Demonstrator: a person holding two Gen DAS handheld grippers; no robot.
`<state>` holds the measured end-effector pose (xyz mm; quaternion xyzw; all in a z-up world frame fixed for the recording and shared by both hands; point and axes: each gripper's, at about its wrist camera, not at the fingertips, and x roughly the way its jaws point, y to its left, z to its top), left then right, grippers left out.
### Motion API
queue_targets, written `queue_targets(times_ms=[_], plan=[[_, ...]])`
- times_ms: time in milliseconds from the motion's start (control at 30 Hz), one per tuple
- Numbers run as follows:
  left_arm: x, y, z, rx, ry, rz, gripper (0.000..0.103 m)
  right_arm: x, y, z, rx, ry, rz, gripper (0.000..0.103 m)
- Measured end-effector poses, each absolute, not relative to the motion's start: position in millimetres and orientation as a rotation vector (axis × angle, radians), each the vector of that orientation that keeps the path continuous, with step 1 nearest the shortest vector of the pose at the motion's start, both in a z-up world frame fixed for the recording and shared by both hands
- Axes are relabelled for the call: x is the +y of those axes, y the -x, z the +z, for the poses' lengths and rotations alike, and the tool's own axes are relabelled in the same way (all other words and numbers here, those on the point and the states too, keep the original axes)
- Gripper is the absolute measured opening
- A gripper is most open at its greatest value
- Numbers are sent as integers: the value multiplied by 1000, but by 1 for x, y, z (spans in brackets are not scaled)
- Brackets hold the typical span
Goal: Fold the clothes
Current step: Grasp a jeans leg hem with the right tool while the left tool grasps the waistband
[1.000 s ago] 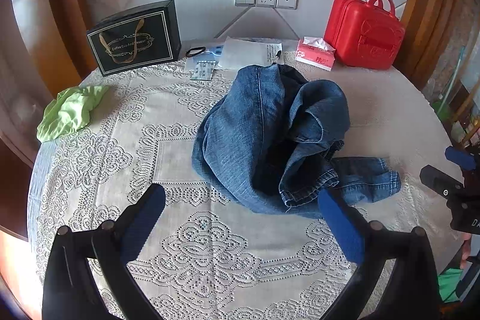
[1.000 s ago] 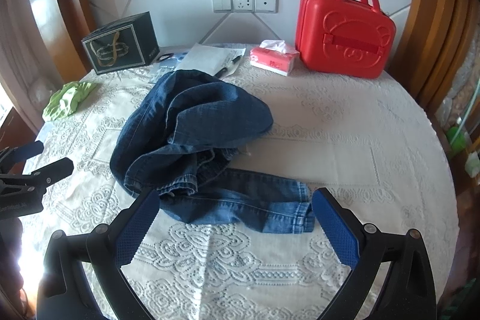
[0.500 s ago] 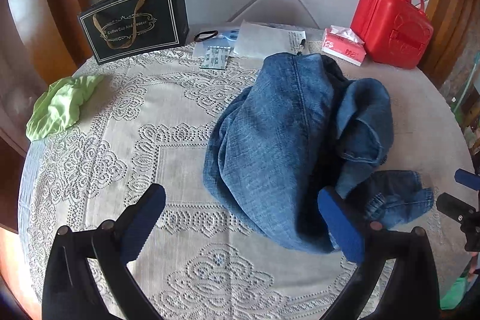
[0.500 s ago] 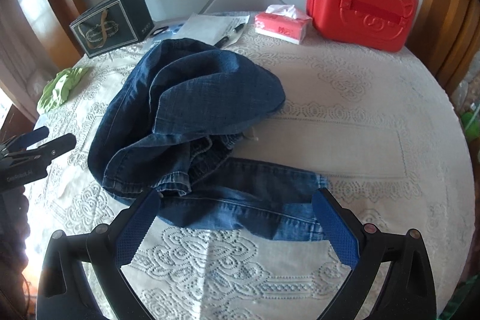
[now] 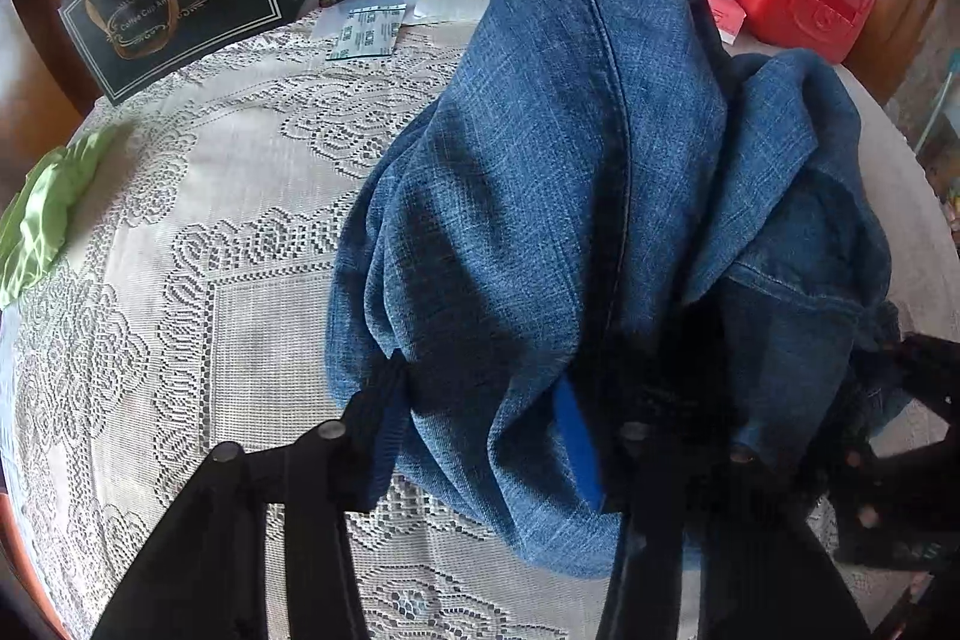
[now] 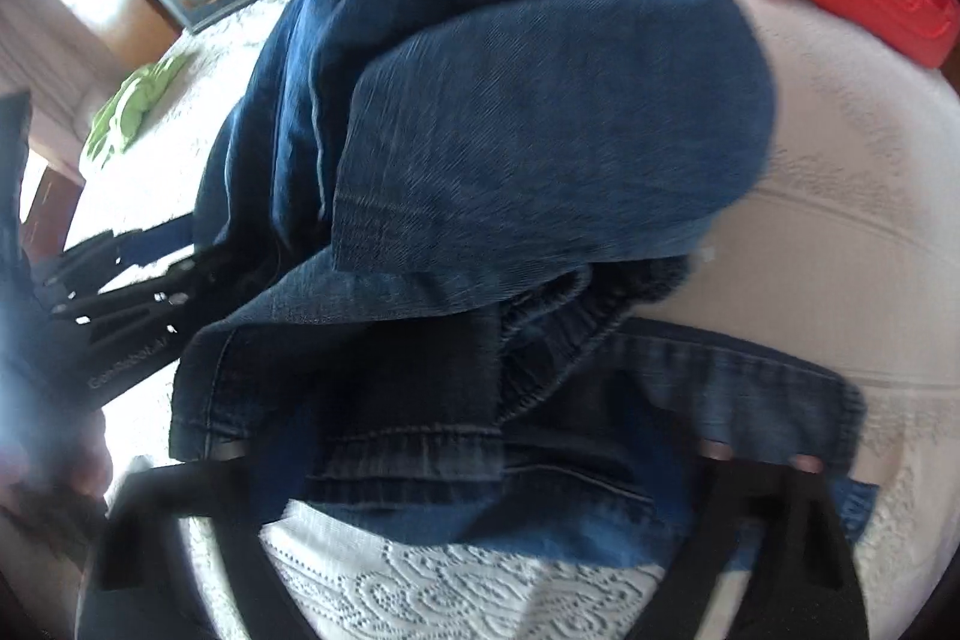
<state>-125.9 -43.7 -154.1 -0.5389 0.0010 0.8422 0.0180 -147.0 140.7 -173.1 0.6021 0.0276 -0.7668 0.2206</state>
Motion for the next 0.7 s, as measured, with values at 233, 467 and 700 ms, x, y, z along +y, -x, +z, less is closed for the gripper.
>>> queue_targets(times_ms=[233, 467, 700], plan=[[-49, 111, -111, -49, 1604, 2599, 31, 184, 141, -134, 170, -1548, -2284, 10], [-56, 98, -64, -117, 1530, 2582, 31, 349, 126, -72, 152, -1514, -2779, 10], [-48, 129, -77, -192, 1576, 2516, 31, 457, 101, -88, -8, -1702, -2889, 20]])
